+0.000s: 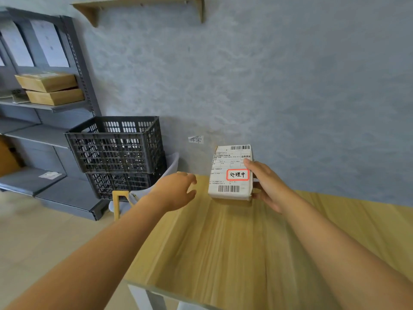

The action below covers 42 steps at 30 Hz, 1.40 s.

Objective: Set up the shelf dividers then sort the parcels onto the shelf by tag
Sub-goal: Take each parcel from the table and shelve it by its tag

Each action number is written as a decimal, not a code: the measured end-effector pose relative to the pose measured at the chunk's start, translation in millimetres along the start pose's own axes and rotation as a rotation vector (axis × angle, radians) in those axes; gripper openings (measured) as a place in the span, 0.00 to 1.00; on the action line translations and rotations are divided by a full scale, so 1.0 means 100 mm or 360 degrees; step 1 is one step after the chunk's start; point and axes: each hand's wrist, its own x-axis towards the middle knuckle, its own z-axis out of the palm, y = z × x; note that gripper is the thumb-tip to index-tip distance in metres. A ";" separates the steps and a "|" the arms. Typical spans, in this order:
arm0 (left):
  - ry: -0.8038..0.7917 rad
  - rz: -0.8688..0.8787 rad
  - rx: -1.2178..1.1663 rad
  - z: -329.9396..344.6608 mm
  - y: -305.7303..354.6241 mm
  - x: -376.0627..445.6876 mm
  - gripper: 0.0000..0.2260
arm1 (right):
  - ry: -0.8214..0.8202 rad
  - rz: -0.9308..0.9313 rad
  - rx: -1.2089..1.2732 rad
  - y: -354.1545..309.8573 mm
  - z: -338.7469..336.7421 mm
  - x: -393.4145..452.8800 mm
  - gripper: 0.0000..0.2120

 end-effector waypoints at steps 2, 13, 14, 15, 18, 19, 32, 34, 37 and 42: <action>0.0046 0.0100 0.0174 0.02 0.09 0.03 0.17 | 0.0020 0.0014 0.0007 0.06 -0.11 -0.06 0.24; 0.0357 0.0594 0.0448 -0.11 0.97 0.28 0.16 | 0.0582 -0.0040 0.0158 0.18 -0.62 -0.99 0.24; 0.0401 0.0658 0.0411 -0.13 1.08 0.27 0.17 | 0.0651 -0.0056 0.0187 0.18 -0.65 -1.15 0.24; 0.0432 0.0721 0.0370 -0.13 1.19 0.24 0.18 | 0.0728 -0.0070 0.0220 0.18 -0.68 -1.31 0.24; 0.0437 0.0921 0.0307 -0.06 1.49 0.06 0.19 | 0.0959 -0.0081 0.0289 0.23 -0.69 -1.88 0.22; 0.0433 0.1000 0.0301 -0.03 1.59 -0.03 0.18 | 0.1035 -0.0070 0.0292 0.27 -0.67 -2.08 0.22; 0.0625 0.1844 0.0066 -0.46 3.14 -1.70 0.15 | 0.1884 -0.0119 0.0211 0.28 -0.41 -5.07 0.22; 0.0655 0.1935 0.0015 -0.59 3.40 -2.09 0.14 | 0.1984 -0.0138 0.0210 0.29 -0.35 -5.58 0.20; 0.0698 0.2061 -0.0042 -0.74 3.84 -2.74 0.15 | 0.2154 -0.0134 0.0253 0.39 -0.24 -6.43 0.21; 0.0670 0.2293 -0.0116 -0.80 4.63 -4.09 0.16 | 0.2337 -0.0070 0.0278 0.55 0.04 -8.04 0.17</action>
